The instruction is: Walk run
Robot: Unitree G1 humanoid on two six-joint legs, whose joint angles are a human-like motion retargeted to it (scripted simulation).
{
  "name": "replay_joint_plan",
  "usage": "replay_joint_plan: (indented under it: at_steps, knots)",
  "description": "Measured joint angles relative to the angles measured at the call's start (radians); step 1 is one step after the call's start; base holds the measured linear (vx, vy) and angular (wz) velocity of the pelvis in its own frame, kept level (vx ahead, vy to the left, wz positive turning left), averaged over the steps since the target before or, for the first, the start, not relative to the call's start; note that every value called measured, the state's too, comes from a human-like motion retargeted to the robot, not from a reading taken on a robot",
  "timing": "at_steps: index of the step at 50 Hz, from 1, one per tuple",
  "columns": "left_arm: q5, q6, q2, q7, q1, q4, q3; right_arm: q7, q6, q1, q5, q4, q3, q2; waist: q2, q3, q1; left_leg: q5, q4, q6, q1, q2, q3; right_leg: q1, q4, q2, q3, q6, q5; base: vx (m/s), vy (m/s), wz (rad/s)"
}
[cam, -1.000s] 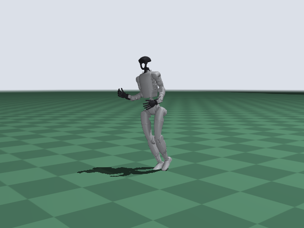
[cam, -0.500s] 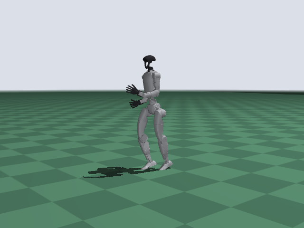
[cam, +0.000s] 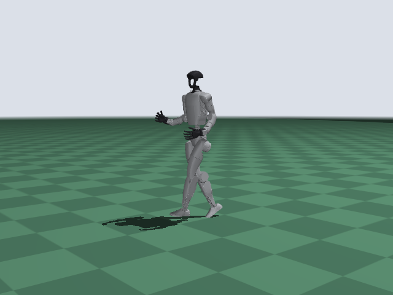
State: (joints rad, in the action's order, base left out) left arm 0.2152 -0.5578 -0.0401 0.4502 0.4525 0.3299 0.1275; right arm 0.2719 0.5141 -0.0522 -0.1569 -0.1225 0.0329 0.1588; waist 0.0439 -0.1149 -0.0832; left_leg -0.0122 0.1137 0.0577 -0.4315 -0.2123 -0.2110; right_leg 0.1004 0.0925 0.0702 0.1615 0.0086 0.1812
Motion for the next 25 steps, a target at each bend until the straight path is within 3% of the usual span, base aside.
replay_joint_plan:
  at_steps: [1,2,3,5,7,8,10,12,15,18,20,23,25]
  knots:
    - [-0.003,0.001,0.016,-0.010,-0.004,-0.018,-0.007,0.024,-0.011,-0.003,0.008,0.006,0.008,0.006,-0.006,0.007,-0.013,0.002,-0.046,-0.029,0.016,-0.001,-0.025,0.034,0.007,0.013,0.039,0.030,0.048,1.16,-0.33,0.19]
    - [-0.005,0.002,0.027,-0.018,-0.010,-0.038,-0.013,0.045,-0.020,-0.006,0.012,0.010,0.014,0.010,-0.006,0.013,-0.027,0.029,-0.074,-0.009,0.027,-0.001,-0.061,0.064,0.023,0.019,0.062,0.070,0.100,1.02,-0.34,0.52]
    - [-0.005,0.005,0.030,-0.025,-0.019,-0.060,-0.015,0.061,-0.026,-0.010,0.011,0.010,0.017,0.012,0.006,0.021,-0.044,0.108,-0.062,0.109,0.031,0.004,-0.120,0.083,0.056,0.013,0.054,0.127,0.161,1.22,-0.61,0.10]
    - [-0.009,0.010,0.033,-0.053,-0.060,-0.111,-0.009,0.083,-0.036,-0.009,-0.010,-0.002,0.008,0.000,0.049,0.023,-0.085,0.024,-0.002,0.204,0.075,0.055,-0.225,0.092,0.155,0.001,0.088,0.229,0.284,1.46,-1.00,-0.21]
    - [-0.030,-0.003,0.017,-0.098,-0.109,-0.134,-0.001,0.117,-0.025,-0.037,-0.028,-0.043,0.004,-0.033,0.080,0.003,-0.058,-0.116,0.205,0.204,0.031,0.016,-0.031,-0.005,0.443,-0.007,0.111,0.253,0.342,1.45,-0.36,0.90]
    - [-0.032,-0.021,0.005,-0.116,-0.152,-0.120,0.018,0.145,-0.024,-0.059,-0.032,-0.077,0.014,-0.052,0.074,-0.012,-0.045,-0.151,0.279,0.204,0.015,0.018,-0.003,-0.066,0.593,0.000,0.035,0.253,0.342,1.42,0.10,1.05]
    - [-0.017,-0.023,-0.029,-0.084,-0.252,-0.100,0.084,0.169,-0.041,-0.095,-0.025,-0.133,0.012,-0.098,0.011,-0.032,-0.026,-0.193,0.331,0.204,0.041,0.069,0.042,-0.175,0.721,0.109,-0.129,0.252,0.277,1.28,0.09,0.89]
    - [0.017,-0.027,-0.064,-0.110,-0.323,-0.119,0.027,0.173,-0.046,-0.146,-0.047,-0.154,-0.020,-0.100,-0.050,-0.052,-0.013,-0.208,0.289,0.204,0.124,0.077,0.106,-0.253,0.737,0.030,-0.031,0.112,0.174,1.04,0.00,1.25]
    - [0.084,-0.045,-0.031,-0.158,-0.381,-0.168,-0.047,0.196,-0.035,-0.239,-0.091,-0.159,0.033,-0.088,-0.094,-0.054,0.034,-0.109,0.190,0.204,0.222,0.035,0.234,-0.373,0.661,-0.118,0.049,-0.035,0.002,0.94,-0.07,2.32]
    - [0.075,-0.054,0.040,-0.192,-0.408,-0.216,-0.104,0.184,-0.023,-0.334,-0.106,-0.161,0.083,-0.083,-0.110,-0.061,0.117,0.038,0.131,0.204,0.308,-0.001,0.330,-0.442,0.429,-0.245,0.130,-0.026,-0.086,1.06,-0.16,2.96]
    - [0.056,-0.050,0.090,-0.204,-0.415,-0.246,-0.117,0.169,-0.016,-0.384,-0.096,-0.155,0.099,-0.087,-0.104,-0.059,0.202,0.127,0.112,0.196,0.372,-0.022,0.411,-0.467,0.235,-0.250,0.106,0.004,-0.153,1.09,-0.43,3.28]
    - [0.040,-0.036,0.149,-0.239,-0.408,-0.285,-0.111,0.144,-0.014,-0.411,-0.063,-0.134,0.100,-0.088,-0.095,-0.022,0.271,0.233,0.135,0.198,0.465,-0.006,0.444,-0.477,0.027,-0.208,-0.085,0.014,-0.259,0.90,-0.49,2.18]
    - [0.035,-0.021,0.178,-0.262,-0.395,-0.308,-0.095,0.119,-0.016,-0.394,-0.027,-0.118,0.083,-0.082,-0.073,0.003,0.251,0.299,0.200,0.198,0.502,-0.006,0.389,-0.476,-0.012,-0.204,-0.227,0.052,-0.248,0.98,-0.62,0.86]
